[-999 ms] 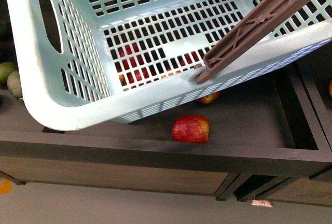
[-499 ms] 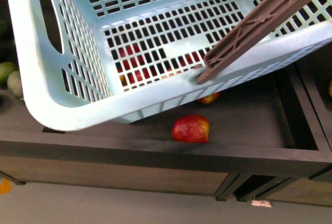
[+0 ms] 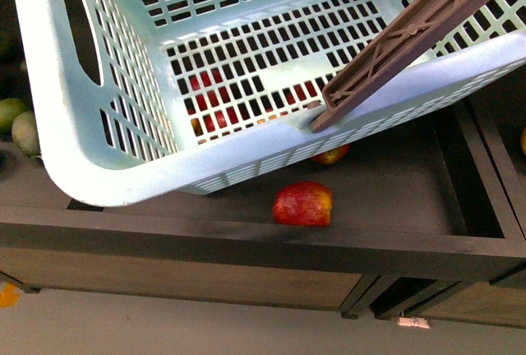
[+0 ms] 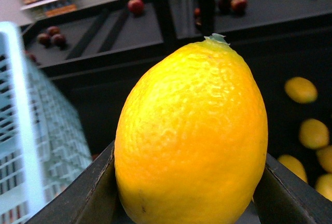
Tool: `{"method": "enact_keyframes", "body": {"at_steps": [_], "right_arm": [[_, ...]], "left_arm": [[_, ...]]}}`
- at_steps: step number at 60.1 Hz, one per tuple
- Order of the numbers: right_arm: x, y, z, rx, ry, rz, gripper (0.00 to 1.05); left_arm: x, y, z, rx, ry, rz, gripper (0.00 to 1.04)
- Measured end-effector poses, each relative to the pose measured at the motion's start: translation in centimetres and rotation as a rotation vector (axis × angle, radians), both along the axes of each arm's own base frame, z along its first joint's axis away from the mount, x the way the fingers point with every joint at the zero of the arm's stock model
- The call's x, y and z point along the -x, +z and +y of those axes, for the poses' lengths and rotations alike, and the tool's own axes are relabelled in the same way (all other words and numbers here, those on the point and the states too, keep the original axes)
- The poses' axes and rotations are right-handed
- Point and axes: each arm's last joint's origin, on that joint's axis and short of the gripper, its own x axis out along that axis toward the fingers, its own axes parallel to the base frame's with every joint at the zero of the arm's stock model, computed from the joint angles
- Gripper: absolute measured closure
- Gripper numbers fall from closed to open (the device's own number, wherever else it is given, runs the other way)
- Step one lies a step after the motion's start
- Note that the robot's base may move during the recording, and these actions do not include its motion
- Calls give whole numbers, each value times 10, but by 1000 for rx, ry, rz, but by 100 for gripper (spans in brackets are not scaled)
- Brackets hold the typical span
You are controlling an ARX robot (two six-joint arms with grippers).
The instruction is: Pick lemon and mango into basket
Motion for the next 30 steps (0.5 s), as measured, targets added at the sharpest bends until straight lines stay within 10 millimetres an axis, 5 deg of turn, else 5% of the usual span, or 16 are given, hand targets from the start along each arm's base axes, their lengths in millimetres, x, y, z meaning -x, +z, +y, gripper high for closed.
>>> {"method": "enact_keyframes", "body": {"at_steps": [12,30], "right_arm": [[0,13,46,3,80,-49,44],[-26,1,119,74,215,-5,44]], "left_arm": [[0,0,0,1,-1,1,77],[0,0,0,1,-2,1,77]]}}
